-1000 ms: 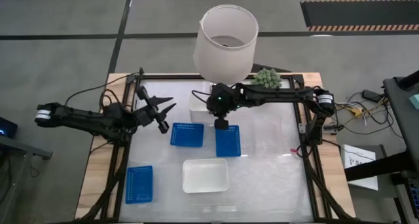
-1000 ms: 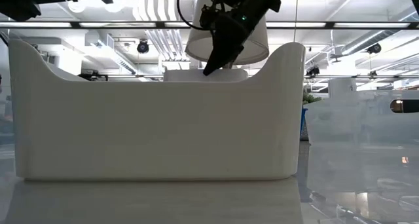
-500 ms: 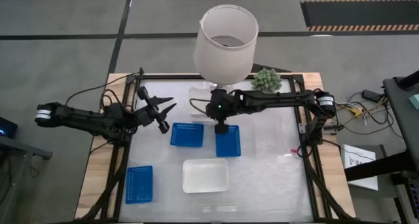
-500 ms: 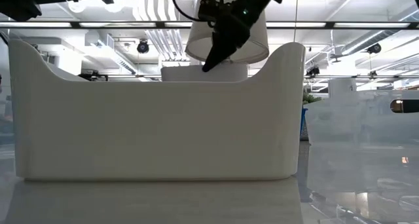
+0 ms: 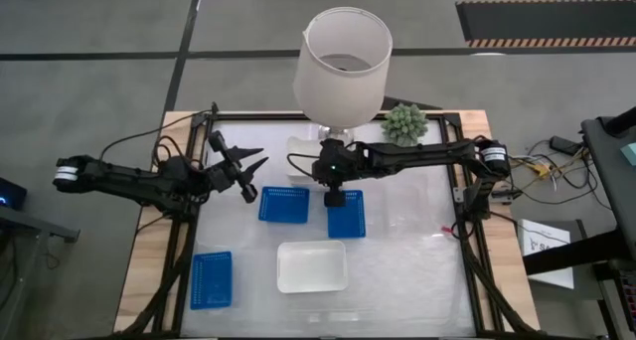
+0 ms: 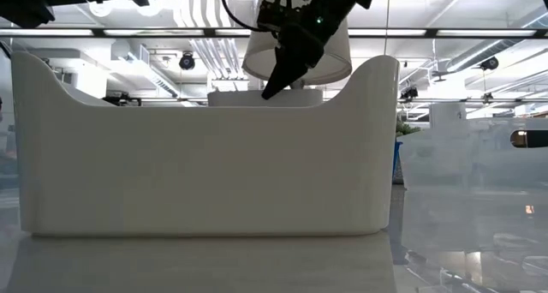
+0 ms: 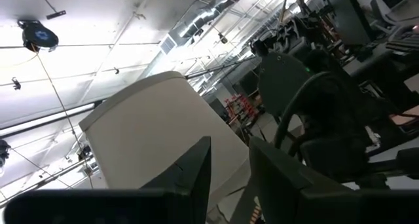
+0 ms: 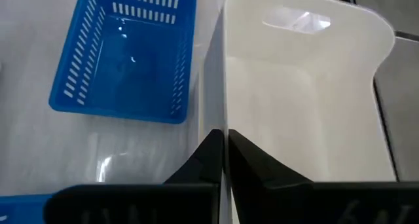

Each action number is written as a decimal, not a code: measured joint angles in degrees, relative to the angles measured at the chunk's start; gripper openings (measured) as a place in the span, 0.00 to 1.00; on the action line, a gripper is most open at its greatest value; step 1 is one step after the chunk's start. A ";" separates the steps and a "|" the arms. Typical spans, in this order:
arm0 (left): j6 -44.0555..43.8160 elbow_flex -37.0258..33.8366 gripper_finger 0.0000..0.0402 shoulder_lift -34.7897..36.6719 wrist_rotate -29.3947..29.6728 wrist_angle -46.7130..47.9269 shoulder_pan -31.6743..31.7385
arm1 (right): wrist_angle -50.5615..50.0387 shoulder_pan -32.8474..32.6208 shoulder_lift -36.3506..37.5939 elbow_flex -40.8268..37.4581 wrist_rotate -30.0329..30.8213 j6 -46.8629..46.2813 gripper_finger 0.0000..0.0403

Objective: Stack baskets by color
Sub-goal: Stack the bottom right white bin into the top middle white bin

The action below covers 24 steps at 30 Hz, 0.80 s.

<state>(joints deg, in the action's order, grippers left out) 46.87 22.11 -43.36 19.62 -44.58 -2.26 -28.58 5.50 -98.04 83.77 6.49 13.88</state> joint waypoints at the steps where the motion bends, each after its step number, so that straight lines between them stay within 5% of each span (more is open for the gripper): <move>1: 0.00 0.00 0.22 -0.06 0.00 -0.03 -0.02 | 0.34 0.00 0.00 -0.35 -0.01 0.05 0.02; 24: -5.30 -0.27 0.22 -2.72 -0.02 0.07 -0.02 | -4.11 -1.42 1.80 -1.10 1.20 -2.13 0.24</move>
<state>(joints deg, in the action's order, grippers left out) 41.57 21.84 -46.08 19.59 -44.51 -2.28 -32.69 4.08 -96.24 82.67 7.68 11.75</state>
